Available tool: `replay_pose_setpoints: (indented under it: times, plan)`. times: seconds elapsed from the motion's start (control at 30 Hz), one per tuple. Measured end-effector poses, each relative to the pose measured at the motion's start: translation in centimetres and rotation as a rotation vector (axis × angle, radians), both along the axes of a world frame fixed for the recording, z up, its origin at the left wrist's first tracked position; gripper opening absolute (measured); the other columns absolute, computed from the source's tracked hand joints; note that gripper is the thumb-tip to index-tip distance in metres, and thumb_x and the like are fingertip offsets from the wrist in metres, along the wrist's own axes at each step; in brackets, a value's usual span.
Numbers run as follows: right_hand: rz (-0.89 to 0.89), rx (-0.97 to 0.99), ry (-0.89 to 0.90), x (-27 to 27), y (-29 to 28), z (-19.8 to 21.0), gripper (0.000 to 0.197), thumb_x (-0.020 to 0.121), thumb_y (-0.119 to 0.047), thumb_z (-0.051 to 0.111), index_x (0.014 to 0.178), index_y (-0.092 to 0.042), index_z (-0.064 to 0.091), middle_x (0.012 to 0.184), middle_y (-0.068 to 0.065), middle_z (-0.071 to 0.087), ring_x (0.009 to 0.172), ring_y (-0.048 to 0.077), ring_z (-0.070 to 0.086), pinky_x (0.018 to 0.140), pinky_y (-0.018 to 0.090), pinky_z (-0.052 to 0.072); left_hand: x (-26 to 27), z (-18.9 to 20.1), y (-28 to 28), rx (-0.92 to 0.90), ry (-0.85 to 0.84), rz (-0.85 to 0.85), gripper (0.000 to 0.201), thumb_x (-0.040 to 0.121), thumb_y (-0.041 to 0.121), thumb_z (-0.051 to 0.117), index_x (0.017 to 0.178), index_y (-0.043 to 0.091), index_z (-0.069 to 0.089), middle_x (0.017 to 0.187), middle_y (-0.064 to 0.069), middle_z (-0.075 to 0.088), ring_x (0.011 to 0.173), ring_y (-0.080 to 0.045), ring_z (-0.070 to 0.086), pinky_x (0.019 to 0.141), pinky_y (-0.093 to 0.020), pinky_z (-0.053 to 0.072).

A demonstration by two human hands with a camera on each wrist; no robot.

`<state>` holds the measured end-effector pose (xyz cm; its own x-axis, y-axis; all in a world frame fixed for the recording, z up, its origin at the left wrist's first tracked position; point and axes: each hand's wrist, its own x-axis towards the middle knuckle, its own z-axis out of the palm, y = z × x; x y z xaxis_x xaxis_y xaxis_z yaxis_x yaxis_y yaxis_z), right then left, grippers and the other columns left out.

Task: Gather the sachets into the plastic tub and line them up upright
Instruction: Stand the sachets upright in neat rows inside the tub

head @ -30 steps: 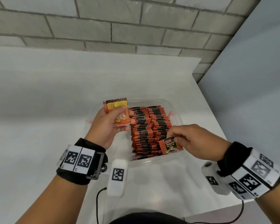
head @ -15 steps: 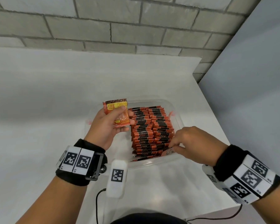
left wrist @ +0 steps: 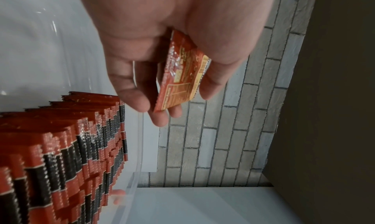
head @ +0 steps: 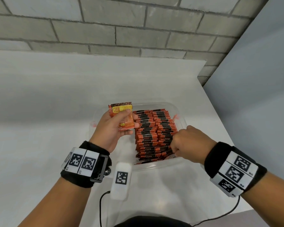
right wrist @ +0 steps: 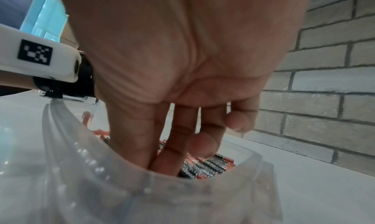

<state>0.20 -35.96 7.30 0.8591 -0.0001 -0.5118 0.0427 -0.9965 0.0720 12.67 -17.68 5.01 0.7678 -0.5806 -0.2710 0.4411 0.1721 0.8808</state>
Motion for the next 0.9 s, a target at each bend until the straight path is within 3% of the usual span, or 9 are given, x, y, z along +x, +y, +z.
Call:
replay_pose_setpoints:
  times: [0.1, 0.27, 0.5, 0.73, 0.9]
  plan:
    - [-0.008, 0.101, -0.016, 0.0, -0.2, 0.0, 0.011, 0.092, -0.020, 0.055, 0.094, -0.025, 0.064, 0.093, -0.008, 0.064, 0.086, 0.014, 0.056, 0.080, 0.025, 0.027, 0.1, -0.1, 0.0, 0.003, 0.004, 0.002, 0.018, 0.095, 0.017, 0.052, 0.110, 0.010, 0.057, 0.082, -0.006, 0.072, 0.070, -0.020, 0.070, 0.055, -0.026, 0.053]
    - [-0.040, 0.270, 0.046, -0.2, -0.7, 0.3, 0.013, 0.092, -0.021, 0.056, 0.097, -0.023, 0.068, 0.096, -0.008, 0.066, 0.086, 0.010, 0.058, 0.069, 0.015, 0.037, 0.1, -0.1, 0.1, 0.000, 0.000, -0.001, 0.015, 0.095, 0.017, 0.051, 0.107, 0.011, 0.059, 0.082, -0.006, 0.072, 0.070, -0.021, 0.070, 0.056, -0.026, 0.053]
    - [0.047, 0.151, 0.062, 0.5, -0.3, -0.6, 0.016, 0.091, -0.012, 0.053, 0.088, -0.021, 0.066, 0.082, -0.009, 0.057, 0.078, 0.012, 0.052, 0.056, 0.011, 0.028, 0.1, -0.2, 0.1, 0.004, 0.005, 0.000, 0.014, 0.095, 0.016, 0.052, 0.106, 0.011, 0.059, 0.082, -0.007, 0.072, 0.069, -0.021, 0.069, 0.056, -0.027, 0.053]
    - [0.024, 0.112, 0.083, 0.7, 0.0, -0.4, 0.012, 0.090, -0.016, 0.057, 0.083, -0.025, 0.061, 0.084, -0.009, 0.056, 0.077, 0.012, 0.051, 0.062, 0.018, 0.034, 0.3, -0.5, 0.0, -0.012, 0.026, 0.021, 0.013, 0.096, 0.011, 0.049, 0.108, 0.009, 0.054, 0.083, -0.008, 0.072, 0.068, -0.024, 0.070, 0.054, -0.028, 0.054]
    - [-0.024, 0.101, 0.085, 0.7, -0.4, -0.8, 0.023, 0.089, -0.018, 0.061, 0.070, -0.026, 0.049, 0.075, -0.010, 0.051, 0.071, 0.011, 0.048, 0.052, 0.015, 0.027, 0.3, -0.3, 0.0, -0.042, 0.100, 0.013, 0.017, 0.096, 0.002, 0.039, 0.105, 0.010, 0.051, 0.078, -0.008, 0.072, 0.071, -0.033, 0.071, 0.056, -0.031, 0.057]
